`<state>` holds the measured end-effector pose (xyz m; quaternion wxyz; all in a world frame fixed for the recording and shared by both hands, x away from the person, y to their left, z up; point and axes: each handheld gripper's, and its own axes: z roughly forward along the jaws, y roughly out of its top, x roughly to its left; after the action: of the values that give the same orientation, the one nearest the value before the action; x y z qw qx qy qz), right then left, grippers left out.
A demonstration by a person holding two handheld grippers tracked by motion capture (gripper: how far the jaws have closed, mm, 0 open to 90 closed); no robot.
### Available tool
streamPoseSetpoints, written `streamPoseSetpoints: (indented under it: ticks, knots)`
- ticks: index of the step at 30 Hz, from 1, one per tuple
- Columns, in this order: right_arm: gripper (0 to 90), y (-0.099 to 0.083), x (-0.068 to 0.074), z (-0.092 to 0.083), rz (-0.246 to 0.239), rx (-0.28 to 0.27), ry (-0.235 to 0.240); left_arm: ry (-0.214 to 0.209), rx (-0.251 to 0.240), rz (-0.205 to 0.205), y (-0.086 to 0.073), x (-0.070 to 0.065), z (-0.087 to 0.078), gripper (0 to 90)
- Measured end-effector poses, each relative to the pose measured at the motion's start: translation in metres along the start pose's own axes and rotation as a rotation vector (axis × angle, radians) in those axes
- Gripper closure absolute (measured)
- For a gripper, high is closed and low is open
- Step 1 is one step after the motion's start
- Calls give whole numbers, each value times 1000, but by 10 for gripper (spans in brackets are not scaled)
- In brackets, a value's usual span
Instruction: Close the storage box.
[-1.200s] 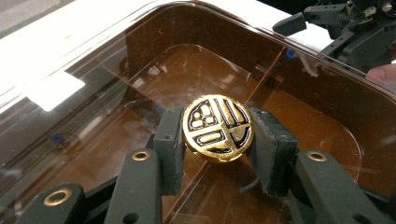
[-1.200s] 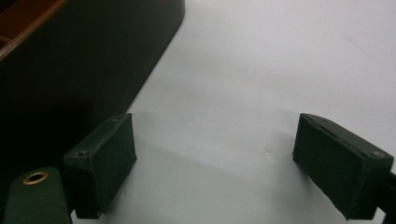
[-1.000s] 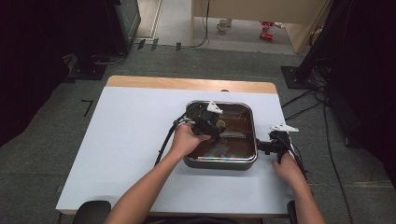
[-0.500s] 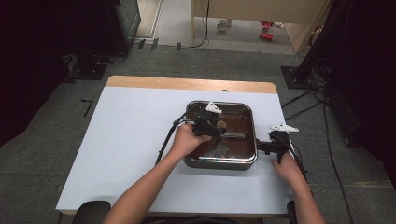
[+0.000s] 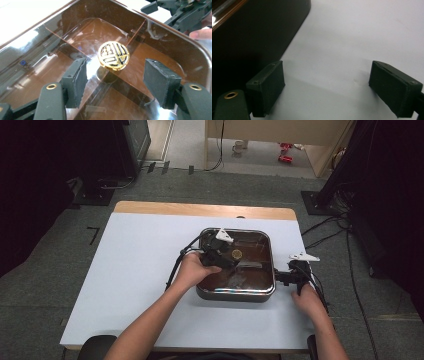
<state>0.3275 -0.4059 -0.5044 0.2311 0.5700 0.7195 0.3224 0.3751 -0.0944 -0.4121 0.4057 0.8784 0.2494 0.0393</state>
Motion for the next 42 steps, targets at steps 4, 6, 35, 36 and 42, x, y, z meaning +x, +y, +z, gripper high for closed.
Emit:
streamPoseSetpoints:
  ticks: [4,6,35,36,42]
  knots:
    - [126,0,0,0,0,0,0,15,-13,-5,-2,0,-11,371]
    - [126,0,0,0,0,0,0,23,-20,-5,-5,1,-17,364]
    - [125,0,0,0,4,0,1,152,-89,-137,-67,24,-82,328]
    - [125,0,0,0,3,0,1,157,-88,-139,-70,24,-84,324]
    - [125,0,0,0,5,1,1,175,-104,-158,-83,27,-91,324]
